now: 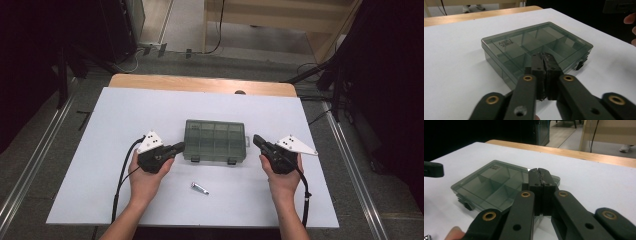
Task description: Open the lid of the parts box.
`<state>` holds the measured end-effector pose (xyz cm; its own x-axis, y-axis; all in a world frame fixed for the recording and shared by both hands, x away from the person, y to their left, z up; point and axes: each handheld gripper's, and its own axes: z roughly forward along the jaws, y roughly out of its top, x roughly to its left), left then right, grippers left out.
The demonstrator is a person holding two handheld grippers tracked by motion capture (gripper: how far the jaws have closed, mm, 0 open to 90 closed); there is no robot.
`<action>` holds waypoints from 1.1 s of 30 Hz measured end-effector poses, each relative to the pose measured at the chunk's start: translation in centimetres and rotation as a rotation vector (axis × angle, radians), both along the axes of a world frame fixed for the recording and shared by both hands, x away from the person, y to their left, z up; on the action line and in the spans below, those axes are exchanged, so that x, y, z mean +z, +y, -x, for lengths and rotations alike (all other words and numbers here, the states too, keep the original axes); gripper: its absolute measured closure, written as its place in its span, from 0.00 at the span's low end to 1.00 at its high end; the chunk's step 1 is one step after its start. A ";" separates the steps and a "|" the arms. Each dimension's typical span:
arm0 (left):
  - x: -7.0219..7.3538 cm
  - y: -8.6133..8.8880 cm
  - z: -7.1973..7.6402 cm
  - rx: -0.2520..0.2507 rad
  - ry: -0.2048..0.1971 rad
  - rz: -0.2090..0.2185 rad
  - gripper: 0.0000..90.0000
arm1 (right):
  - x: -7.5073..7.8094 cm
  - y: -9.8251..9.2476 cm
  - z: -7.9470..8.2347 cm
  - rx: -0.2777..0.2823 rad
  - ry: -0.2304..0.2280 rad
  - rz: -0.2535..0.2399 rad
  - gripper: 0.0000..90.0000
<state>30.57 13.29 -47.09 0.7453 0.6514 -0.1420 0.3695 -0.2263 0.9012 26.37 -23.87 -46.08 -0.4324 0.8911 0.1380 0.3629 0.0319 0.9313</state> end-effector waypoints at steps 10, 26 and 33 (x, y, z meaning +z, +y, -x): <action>-0.3 0.7 -0.6 -0.015 0.034 -0.031 1.00 | -0.5 -1.0 -0.1 0.071 0.049 0.081 1.00; -2.7 1.6 -1.4 -0.031 0.146 -0.106 1.00 | -3.8 -1.2 -1.1 0.214 0.229 0.177 1.00; -3.3 1.3 -1.6 -0.048 0.178 -0.125 1.00 | -4.2 -0.5 -1.2 0.232 0.259 0.241 1.00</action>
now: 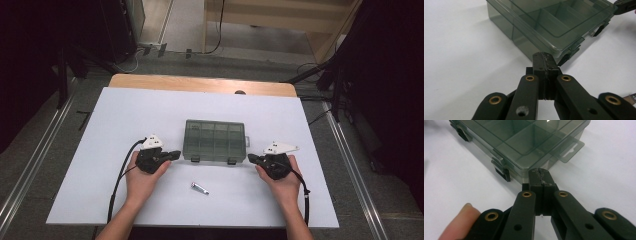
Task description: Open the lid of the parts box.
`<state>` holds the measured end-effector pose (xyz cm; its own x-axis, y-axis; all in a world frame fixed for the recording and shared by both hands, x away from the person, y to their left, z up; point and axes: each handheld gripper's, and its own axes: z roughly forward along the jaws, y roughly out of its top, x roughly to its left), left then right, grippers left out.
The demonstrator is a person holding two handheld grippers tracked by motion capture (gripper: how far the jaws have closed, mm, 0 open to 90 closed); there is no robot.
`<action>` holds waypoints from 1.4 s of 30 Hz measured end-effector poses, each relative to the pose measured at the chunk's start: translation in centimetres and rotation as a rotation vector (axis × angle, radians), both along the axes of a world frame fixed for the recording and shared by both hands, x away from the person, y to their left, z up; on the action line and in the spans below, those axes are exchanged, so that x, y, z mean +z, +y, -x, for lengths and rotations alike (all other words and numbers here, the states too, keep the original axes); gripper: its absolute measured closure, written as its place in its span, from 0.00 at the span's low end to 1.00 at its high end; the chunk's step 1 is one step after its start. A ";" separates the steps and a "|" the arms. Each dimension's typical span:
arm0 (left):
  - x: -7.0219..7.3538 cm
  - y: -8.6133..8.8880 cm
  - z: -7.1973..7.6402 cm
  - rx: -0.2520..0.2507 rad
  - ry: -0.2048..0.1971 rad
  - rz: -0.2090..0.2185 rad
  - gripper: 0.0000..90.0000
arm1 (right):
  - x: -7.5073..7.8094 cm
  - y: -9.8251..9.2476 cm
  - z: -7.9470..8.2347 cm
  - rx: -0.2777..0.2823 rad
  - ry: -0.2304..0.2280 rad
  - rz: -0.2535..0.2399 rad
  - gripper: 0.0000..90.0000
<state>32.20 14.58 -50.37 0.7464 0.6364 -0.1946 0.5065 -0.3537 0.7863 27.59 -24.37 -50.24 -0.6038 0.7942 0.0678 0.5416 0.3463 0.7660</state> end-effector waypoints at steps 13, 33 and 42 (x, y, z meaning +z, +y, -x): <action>-0.3 -0.3 -0.1 -0.004 0.009 -0.005 1.00 | -0.4 0.3 -0.1 0.045 0.025 0.037 1.00; -0.1 -0.1 -0.1 -0.004 -0.007 0.001 1.00 | -0.2 0.6 0.1 0.052 0.008 0.047 1.00; 0.0 -0.2 0.0 -0.004 -0.011 0.007 1.00 | 0.2 0.4 0.2 0.046 -0.010 0.008 1.00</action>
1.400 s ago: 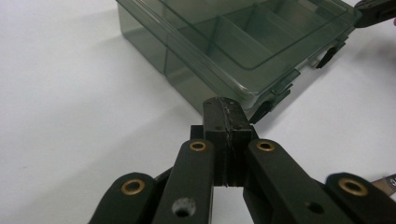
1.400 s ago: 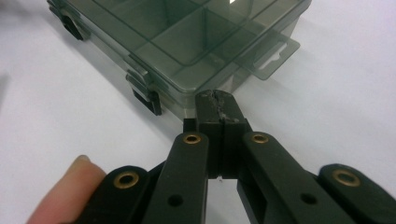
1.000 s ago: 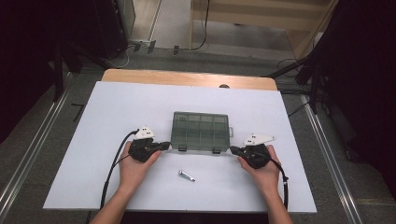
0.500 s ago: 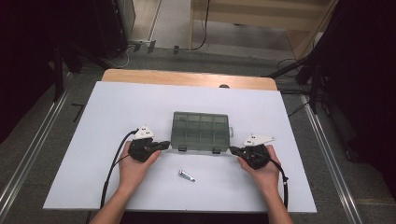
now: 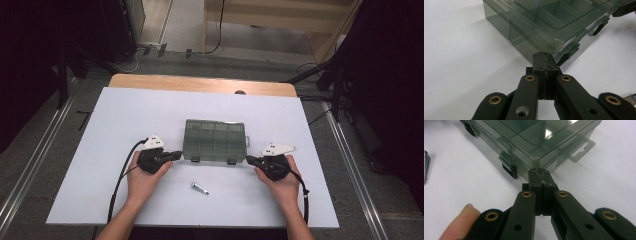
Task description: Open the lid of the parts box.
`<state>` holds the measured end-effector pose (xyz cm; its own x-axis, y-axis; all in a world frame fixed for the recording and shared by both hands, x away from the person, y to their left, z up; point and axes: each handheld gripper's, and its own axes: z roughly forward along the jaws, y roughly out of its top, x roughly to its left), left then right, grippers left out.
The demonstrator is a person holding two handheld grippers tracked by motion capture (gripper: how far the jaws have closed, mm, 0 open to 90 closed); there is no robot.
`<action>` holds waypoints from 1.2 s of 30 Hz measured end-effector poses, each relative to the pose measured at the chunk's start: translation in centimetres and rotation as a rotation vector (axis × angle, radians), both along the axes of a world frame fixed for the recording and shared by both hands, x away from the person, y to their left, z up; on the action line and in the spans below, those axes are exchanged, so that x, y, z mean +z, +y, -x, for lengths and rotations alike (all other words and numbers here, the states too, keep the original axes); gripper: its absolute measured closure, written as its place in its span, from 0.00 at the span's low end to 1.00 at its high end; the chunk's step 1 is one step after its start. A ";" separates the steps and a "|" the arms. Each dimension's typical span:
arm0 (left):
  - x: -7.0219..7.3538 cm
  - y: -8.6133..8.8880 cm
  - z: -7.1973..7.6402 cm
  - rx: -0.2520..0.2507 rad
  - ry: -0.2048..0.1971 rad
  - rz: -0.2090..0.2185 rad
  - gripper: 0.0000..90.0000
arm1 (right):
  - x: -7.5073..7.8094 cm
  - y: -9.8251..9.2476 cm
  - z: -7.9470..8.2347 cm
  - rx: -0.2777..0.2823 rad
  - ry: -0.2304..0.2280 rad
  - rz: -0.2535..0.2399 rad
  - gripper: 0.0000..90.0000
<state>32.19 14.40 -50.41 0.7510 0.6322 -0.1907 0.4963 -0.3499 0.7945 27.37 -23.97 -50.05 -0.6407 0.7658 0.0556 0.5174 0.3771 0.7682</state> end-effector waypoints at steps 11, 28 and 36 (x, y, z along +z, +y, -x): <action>0.5 0.0 0.2 -0.012 -0.029 0.036 1.00 | 0.5 0.2 0.2 -0.010 -0.033 -0.018 1.00; 1.6 -0.5 0.2 -0.027 -0.092 0.109 1.00 | 1.5 0.5 0.2 -0.032 -0.096 -0.066 1.00; 1.8 -0.6 -0.1 -0.001 -0.133 0.152 1.00 | 2.2 0.6 -0.4 -0.039 -0.115 -0.096 1.00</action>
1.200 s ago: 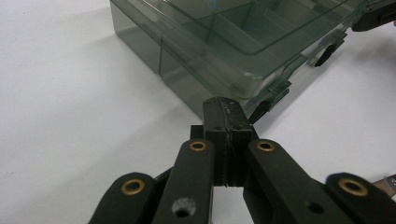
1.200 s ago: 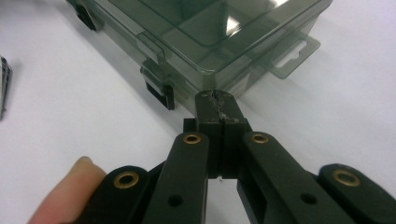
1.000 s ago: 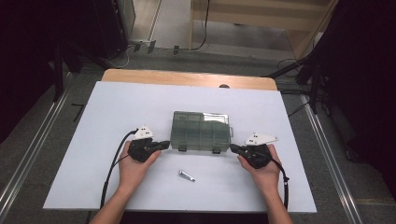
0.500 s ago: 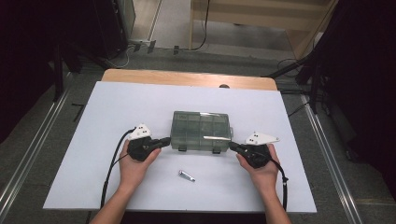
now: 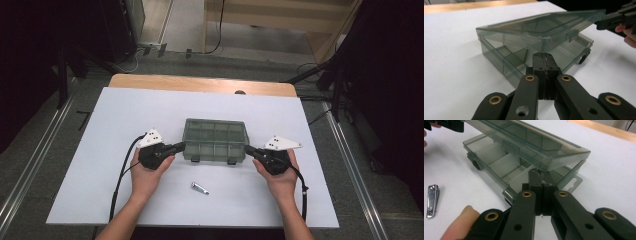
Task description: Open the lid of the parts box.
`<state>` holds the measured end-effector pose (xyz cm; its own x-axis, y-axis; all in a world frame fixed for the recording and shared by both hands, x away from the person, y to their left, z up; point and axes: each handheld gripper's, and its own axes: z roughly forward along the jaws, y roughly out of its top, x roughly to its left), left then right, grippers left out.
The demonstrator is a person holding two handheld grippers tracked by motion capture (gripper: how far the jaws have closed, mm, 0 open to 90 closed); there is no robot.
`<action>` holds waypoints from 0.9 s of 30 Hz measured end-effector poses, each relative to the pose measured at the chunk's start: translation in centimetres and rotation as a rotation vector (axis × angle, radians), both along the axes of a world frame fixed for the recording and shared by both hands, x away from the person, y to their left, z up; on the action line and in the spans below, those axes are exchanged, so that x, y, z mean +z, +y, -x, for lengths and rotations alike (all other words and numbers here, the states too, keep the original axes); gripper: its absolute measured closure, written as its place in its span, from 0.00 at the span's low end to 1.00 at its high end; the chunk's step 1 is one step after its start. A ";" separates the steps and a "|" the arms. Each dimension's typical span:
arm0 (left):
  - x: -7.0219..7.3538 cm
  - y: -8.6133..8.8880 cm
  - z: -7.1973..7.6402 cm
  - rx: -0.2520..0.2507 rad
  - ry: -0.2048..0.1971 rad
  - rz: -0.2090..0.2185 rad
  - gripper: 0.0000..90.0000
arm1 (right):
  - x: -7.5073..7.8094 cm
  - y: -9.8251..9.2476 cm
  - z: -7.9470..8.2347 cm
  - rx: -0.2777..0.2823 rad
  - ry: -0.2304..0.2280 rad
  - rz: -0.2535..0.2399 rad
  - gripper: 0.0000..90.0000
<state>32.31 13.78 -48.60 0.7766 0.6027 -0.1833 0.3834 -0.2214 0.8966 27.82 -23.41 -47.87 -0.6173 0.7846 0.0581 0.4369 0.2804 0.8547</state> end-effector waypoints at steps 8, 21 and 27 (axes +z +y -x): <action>0.4 -0.2 -0.3 0.015 -0.031 0.026 1.00 | 0.4 -0.3 -0.3 -0.007 -0.012 -0.034 1.00; 1.2 -0.6 -1.0 0.057 -0.093 0.114 1.00 | 1.2 -0.3 -1.2 -0.032 -0.064 -0.092 1.00; 1.5 -1.0 -1.3 0.075 -0.125 0.132 1.00 | 1.6 0.0 -1.8 -0.034 -0.082 -0.112 1.00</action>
